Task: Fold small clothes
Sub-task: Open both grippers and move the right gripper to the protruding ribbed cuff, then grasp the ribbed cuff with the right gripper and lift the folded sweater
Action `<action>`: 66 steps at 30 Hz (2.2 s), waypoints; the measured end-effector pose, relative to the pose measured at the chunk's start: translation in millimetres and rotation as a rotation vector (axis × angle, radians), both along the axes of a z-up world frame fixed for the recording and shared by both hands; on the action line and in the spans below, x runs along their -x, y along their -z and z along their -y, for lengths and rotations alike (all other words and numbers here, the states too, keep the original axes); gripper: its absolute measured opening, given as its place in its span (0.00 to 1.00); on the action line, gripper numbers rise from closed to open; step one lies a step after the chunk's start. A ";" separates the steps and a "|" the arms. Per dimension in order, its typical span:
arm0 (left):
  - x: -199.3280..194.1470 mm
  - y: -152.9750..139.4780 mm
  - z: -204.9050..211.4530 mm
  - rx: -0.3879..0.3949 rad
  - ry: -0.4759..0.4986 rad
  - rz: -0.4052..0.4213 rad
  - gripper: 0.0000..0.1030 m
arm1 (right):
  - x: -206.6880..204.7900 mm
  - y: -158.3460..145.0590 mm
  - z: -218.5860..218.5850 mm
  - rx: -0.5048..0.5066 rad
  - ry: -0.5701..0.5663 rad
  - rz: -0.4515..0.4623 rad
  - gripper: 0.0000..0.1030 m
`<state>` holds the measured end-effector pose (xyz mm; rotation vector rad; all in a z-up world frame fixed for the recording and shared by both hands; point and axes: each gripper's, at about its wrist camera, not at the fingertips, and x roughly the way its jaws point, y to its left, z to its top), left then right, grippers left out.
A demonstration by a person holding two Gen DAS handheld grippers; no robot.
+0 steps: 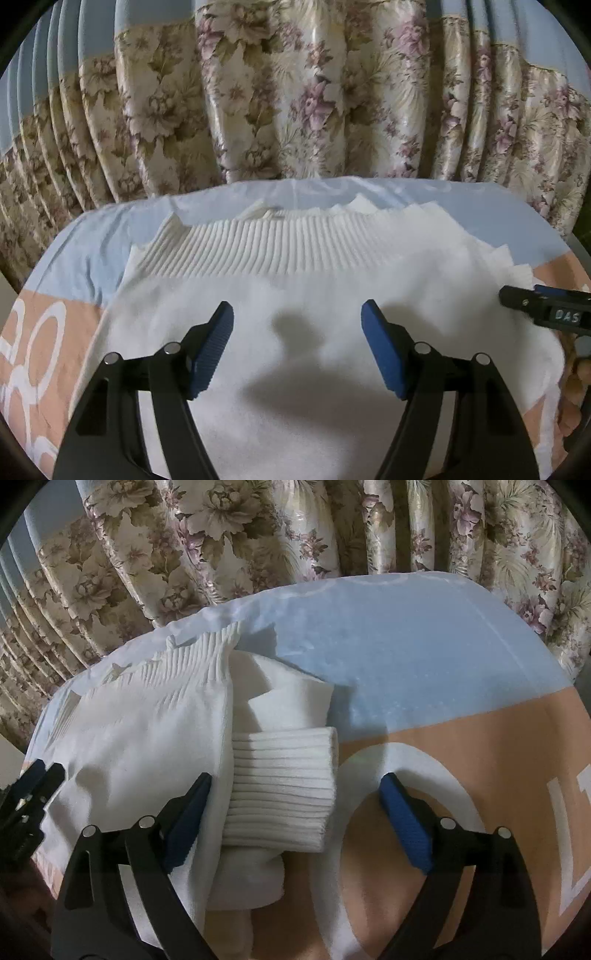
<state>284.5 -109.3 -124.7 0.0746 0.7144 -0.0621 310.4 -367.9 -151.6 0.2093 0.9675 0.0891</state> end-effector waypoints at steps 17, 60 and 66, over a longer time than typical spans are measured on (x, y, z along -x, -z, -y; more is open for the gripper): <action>-1.9 14.9 -8.3 0.028 -0.019 -0.046 0.70 | -2.0 -7.3 -14.8 -0.132 -0.056 0.020 0.24; 39.1 15.4 -8.2 0.086 -0.023 -0.058 0.71 | 1.7 -14.3 -22.7 -0.124 -0.072 0.022 0.22; 44.5 14.4 -9.6 0.087 -0.026 -0.068 0.71 | 3.6 -33.2 -28.1 -0.097 -0.077 0.048 0.22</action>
